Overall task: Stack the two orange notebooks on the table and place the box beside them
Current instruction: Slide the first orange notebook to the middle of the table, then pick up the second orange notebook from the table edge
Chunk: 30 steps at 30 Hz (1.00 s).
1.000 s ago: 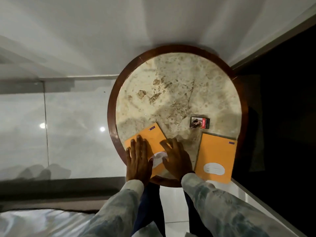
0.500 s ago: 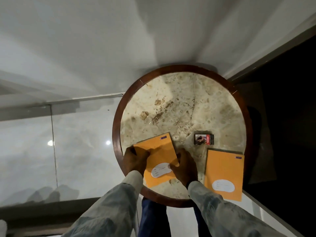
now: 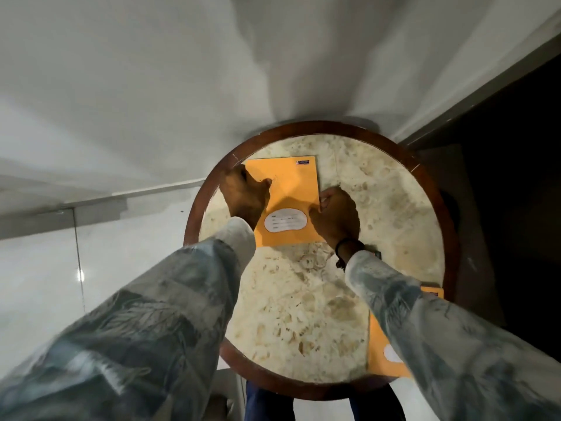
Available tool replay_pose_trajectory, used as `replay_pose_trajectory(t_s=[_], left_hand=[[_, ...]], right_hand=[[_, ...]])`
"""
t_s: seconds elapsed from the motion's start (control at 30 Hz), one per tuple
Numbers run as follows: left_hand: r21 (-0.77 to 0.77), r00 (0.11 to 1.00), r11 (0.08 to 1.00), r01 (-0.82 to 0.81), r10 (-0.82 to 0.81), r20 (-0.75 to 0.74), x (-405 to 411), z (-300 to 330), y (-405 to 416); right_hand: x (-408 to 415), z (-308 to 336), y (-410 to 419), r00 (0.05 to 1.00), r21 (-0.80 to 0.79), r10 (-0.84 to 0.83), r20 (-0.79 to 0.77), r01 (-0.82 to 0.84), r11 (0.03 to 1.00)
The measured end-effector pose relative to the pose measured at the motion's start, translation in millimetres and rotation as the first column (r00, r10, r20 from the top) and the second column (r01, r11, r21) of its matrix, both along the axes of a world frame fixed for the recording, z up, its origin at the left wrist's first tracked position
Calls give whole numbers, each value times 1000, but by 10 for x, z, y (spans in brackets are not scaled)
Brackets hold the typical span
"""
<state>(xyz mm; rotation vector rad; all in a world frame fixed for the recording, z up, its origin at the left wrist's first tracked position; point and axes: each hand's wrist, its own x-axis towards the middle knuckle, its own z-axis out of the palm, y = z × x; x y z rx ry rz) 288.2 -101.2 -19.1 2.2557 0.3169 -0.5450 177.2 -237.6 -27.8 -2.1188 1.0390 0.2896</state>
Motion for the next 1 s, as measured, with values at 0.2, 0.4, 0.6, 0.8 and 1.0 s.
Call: replay_pose_trajectory(t_s=[0.2, 0.4, 0.6, 0.8, 1.0], left_hand=[[58, 1000, 998, 12, -12, 11, -1189, 164, 34], [-62, 938, 975, 215, -224, -266, -2843, 252, -421], [13, 903, 969, 245, -224, -367, -3539, 233, -956], [11, 904, 995, 95, -82, -421, -3605, 226, -1148], [-118, 994, 992, -38, 26, -105, -2973, 474, -1137]], right_hand=[[-798, 334, -103, 986, -78, -138, 95, 146, 986], [-2288, 445, -471, 925, -212, -335, -178, 296, 931], [-3118, 297, -662, 842, -33, -379, -383, 398, 917], [-3357, 445, -885, 867, -13, -332, -372, 353, 936], [-2698, 724, -954, 956, -10, -270, -115, 271, 963]])
